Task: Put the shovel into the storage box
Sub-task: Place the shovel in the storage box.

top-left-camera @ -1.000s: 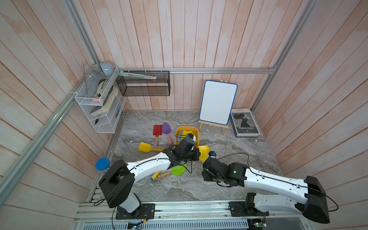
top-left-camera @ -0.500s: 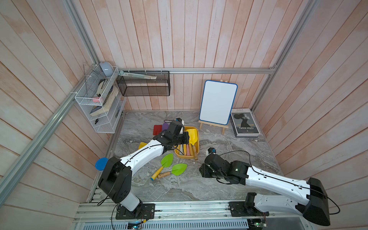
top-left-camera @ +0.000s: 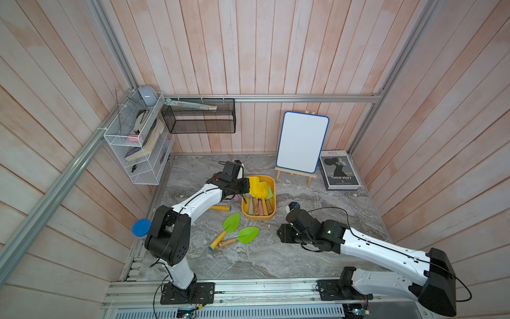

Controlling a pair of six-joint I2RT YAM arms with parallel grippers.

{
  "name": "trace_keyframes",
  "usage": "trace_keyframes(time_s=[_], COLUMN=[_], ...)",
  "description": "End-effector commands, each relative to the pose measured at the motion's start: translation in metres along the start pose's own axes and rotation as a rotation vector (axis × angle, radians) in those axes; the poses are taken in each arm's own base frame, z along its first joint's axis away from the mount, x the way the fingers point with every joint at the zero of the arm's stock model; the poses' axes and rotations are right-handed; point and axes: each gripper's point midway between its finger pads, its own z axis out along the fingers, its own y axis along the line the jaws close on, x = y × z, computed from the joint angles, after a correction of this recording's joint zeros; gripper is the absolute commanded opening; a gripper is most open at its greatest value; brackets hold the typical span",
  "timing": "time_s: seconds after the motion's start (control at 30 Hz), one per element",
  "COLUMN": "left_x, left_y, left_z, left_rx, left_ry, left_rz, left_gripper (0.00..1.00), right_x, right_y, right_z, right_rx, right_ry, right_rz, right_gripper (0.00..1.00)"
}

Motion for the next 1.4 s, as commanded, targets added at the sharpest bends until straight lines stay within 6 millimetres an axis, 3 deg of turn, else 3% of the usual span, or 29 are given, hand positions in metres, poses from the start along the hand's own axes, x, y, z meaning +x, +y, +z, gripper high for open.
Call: trace_keyframes(time_s=[0.0, 0.53, 1.37], left_x=[-0.014, -0.036, -0.001], left_y=[-0.005, 0.006, 0.033], left_z=[0.003, 0.026, 0.069], left_rx=[0.024, -0.033, -0.084], left_ry=[-0.027, -0.057, 0.065], left_rz=[0.069, 0.169, 0.170], left_gripper=[0.03, 0.03, 0.03], right_x=[-0.003, -0.001, -0.002], right_y=[0.005, 0.000, -0.003], right_z=[0.002, 0.012, 0.017], right_rx=[-0.017, -0.011, -0.006], right_ry=[0.000, 0.025, 0.040], right_rz=[-0.008, 0.002, 0.000], right_gripper=[0.45, 0.44, 0.43])
